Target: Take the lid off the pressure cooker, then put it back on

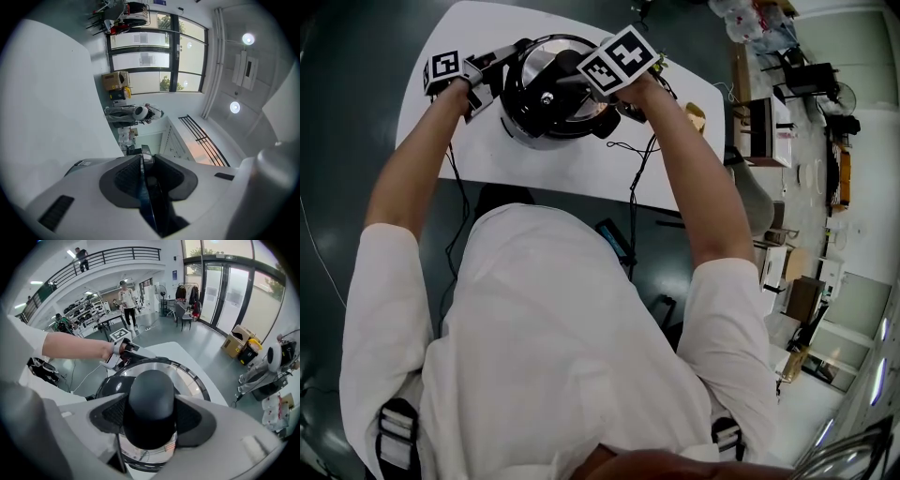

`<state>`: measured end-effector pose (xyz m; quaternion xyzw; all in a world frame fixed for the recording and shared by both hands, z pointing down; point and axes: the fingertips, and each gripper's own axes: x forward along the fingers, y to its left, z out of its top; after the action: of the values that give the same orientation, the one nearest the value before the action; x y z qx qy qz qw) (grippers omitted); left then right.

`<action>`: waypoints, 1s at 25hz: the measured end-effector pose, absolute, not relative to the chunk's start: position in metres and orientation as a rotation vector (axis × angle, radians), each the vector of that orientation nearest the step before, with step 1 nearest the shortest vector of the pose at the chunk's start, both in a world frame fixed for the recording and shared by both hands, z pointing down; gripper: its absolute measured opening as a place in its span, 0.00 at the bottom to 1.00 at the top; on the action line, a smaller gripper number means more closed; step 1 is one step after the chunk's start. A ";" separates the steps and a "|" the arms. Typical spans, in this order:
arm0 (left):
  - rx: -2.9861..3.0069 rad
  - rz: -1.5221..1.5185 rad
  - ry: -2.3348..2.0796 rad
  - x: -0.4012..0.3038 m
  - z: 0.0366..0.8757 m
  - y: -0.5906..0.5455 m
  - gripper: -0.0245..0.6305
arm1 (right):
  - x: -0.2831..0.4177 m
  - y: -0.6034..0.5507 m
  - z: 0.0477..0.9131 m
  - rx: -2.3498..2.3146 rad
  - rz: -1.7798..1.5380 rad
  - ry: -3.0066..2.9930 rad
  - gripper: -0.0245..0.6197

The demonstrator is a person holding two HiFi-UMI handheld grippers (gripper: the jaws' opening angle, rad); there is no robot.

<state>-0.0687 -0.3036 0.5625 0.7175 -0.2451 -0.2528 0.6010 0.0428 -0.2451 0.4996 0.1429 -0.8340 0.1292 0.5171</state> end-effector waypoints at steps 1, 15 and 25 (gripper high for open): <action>1.660 -0.584 -0.567 -0.068 0.561 -0.303 0.19 | 0.043 -0.245 0.500 0.349 0.308 -1.998 0.50; 1.673 -0.523 -0.672 -0.074 0.568 -0.303 0.21 | 0.044 -0.246 0.500 0.332 0.289 -2.099 0.50; 1.894 -0.568 -0.813 -0.134 0.513 -0.265 0.22 | 0.062 -0.244 0.406 0.449 0.240 -2.500 0.50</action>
<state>-0.1340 -0.2647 0.5125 0.7767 -0.3336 -0.2330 0.4809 0.0619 -0.2444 0.4056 0.1685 -0.9374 0.0901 0.2910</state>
